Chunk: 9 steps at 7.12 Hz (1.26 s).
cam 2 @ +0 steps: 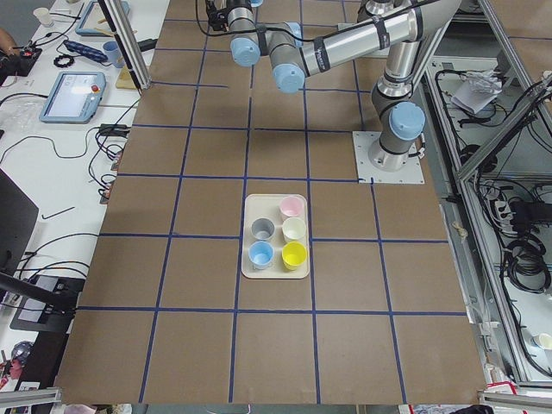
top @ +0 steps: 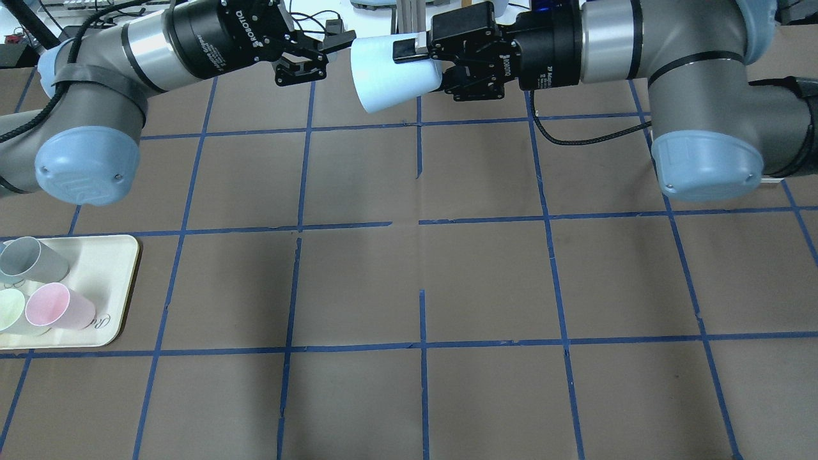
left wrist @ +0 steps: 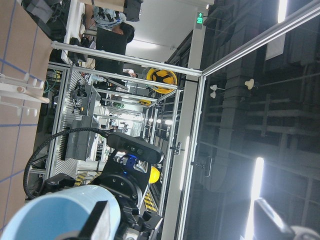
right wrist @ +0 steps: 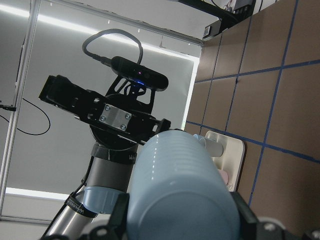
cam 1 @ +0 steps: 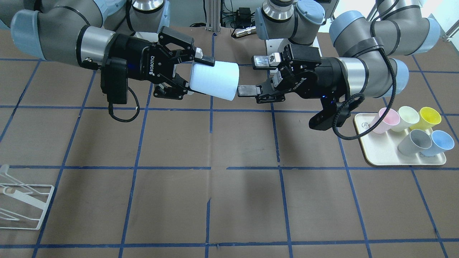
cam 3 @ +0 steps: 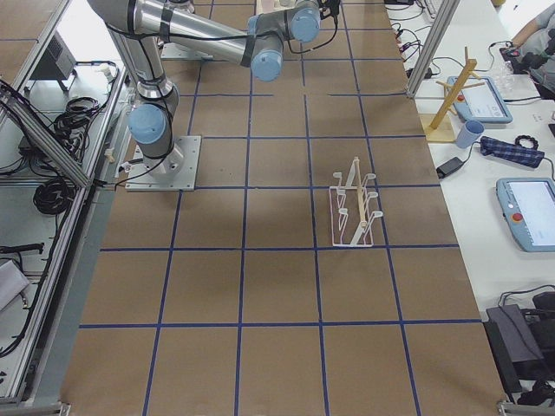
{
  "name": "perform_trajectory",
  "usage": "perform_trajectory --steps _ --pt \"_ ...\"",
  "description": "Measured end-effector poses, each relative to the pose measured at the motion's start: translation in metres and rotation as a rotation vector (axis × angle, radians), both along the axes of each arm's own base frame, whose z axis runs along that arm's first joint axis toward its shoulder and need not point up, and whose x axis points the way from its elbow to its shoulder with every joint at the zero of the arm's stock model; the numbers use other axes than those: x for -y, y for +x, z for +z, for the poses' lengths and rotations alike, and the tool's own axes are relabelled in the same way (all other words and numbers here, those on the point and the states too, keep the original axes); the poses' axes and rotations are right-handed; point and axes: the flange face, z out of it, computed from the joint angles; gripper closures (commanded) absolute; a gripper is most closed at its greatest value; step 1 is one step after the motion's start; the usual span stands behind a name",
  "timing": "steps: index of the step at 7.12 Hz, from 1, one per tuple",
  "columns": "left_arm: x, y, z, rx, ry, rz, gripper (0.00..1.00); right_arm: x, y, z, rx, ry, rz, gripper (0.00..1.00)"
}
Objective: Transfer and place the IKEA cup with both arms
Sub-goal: 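Carry the cup toward the left gripper while the left gripper approaches it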
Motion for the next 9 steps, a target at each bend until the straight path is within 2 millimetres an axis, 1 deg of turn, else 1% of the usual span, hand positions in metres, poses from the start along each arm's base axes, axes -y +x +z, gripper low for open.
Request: perform_trajectory --steps 1,2,4,6,7,9 --pt "0.001 -0.003 -0.008 0.029 0.038 -0.011 0.0 -0.001 0.0 0.001 0.001 0.002 -0.001 0.52" --pt "0.0 -0.005 -0.01 0.043 0.068 -0.017 0.0 -0.002 0.0 0.002 0.002 0.002 0.0 0.52" --pt "-0.005 -0.006 -0.007 0.054 0.087 -0.019 0.0 -0.001 0.0 0.004 0.001 -0.014 -0.001 0.52" --pt "-0.005 0.002 -0.008 0.08 0.103 -0.006 0.0 0.0 0.0 0.005 -0.001 -0.038 -0.002 0.52" --pt "-0.008 -0.001 -0.006 0.083 0.109 -0.012 0.0 0.0 0.0 0.007 0.0 -0.039 -0.003 0.52" --pt "-0.019 -0.018 0.005 0.078 0.126 -0.042 0.0 0.0 0.0 0.013 0.002 -0.045 -0.007 0.52"
